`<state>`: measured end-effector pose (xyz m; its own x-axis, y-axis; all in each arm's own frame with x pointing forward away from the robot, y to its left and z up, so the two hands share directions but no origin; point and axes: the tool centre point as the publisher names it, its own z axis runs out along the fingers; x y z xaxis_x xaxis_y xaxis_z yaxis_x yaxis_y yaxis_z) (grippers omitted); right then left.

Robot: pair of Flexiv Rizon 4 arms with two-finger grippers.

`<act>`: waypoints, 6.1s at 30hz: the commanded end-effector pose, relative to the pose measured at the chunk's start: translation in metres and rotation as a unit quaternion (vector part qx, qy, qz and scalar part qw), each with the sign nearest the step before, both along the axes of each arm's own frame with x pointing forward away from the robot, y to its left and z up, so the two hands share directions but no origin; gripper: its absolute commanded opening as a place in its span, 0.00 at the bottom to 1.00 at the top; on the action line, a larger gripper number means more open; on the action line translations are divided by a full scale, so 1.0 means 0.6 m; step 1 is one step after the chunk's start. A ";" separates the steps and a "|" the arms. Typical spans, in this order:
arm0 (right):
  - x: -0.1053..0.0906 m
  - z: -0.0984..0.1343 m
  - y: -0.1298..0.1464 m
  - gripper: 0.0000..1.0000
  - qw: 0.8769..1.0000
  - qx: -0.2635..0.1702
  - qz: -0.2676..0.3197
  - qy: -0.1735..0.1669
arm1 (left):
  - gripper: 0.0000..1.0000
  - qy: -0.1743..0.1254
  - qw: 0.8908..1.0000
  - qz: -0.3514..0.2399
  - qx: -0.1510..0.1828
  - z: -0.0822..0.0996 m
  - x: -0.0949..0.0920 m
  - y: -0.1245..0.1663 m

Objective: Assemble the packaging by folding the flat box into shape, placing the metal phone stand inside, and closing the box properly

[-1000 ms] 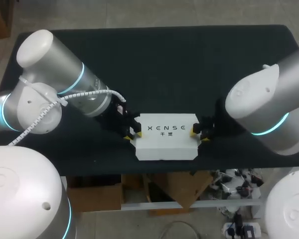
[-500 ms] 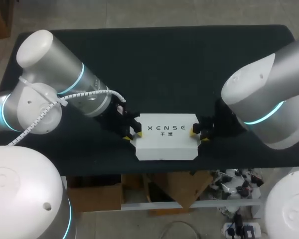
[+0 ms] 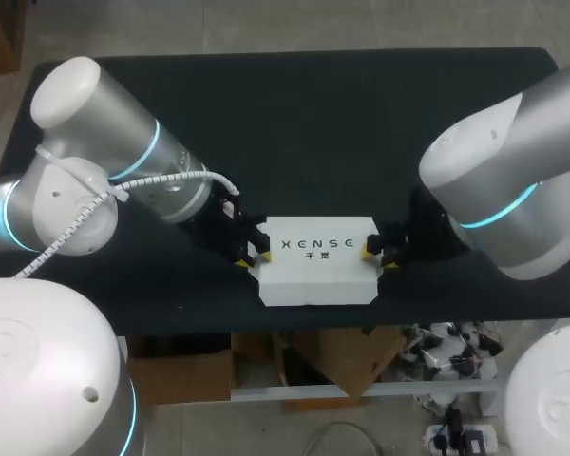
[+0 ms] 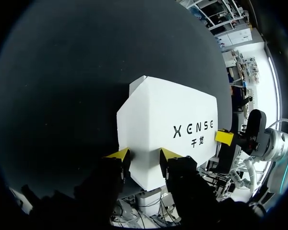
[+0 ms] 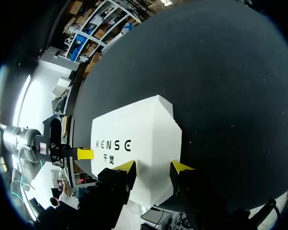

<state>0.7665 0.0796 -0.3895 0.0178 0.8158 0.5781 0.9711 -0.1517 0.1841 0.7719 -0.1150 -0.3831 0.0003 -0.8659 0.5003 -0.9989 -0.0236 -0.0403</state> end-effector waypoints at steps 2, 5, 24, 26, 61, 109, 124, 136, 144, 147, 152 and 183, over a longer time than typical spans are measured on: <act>-0.001 -0.004 0.001 0.48 1.000 0.014 0.001 -0.006 | 0.43 0.002 1.000 -0.006 -0.008 -0.019 -0.002 -0.009; -0.001 -0.006 0.003 0.49 1.000 0.016 0.003 -0.008 | 0.43 0.002 1.000 -0.008 -0.012 -0.022 -0.004 -0.009; -0.001 -0.031 -0.008 0.49 0.998 0.061 0.003 -0.021 | 0.44 0.006 0.999 -0.025 -0.046 -0.028 -0.012 -0.014; 0.000 -0.033 -0.008 0.49 0.998 0.065 0.004 -0.021 | 0.44 0.006 0.999 -0.025 -0.047 -0.028 -0.013 -0.014; 0.025 -0.023 0.026 0.47 0.992 0.109 0.046 -0.032 | 0.41 0.025 0.996 -0.046 -0.078 -0.018 -0.016 -0.040; 0.031 0.009 0.036 0.40 0.992 0.087 0.071 0.063 | 0.43 0.105 0.990 -0.014 -0.096 0.028 0.009 -0.047; 0.029 0.022 0.036 0.40 0.990 0.087 0.073 0.085 | 0.43 0.140 0.985 -0.005 -0.103 0.032 0.013 -0.045; 0.030 0.032 0.040 0.40 0.988 0.083 0.072 0.111 | 0.43 0.168 0.981 0.010 -0.101 0.038 0.016 -0.043; 0.030 0.029 0.039 0.39 0.986 0.089 0.070 0.125 | 0.41 0.173 0.980 0.014 -0.099 0.044 0.015 -0.042; 0.030 0.029 0.039 0.40 0.985 0.090 0.070 0.128 | 0.42 0.176 0.979 0.014 -0.099 0.046 0.015 -0.042; 0.031 0.029 0.038 0.40 0.984 0.095 0.071 0.136 | 0.41 0.191 0.976 0.014 -0.101 0.048 0.018 -0.042; 0.045 0.043 0.034 0.39 0.978 0.105 0.068 0.167 | 0.44 0.243 0.965 0.029 -0.095 0.056 0.033 -0.042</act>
<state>0.7921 0.0876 -0.3656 0.1323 0.6869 0.7147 0.9868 -0.0236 -0.1600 0.7868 -0.1273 -0.3490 0.3199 -0.7459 0.5842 -0.9003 -0.0471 0.4328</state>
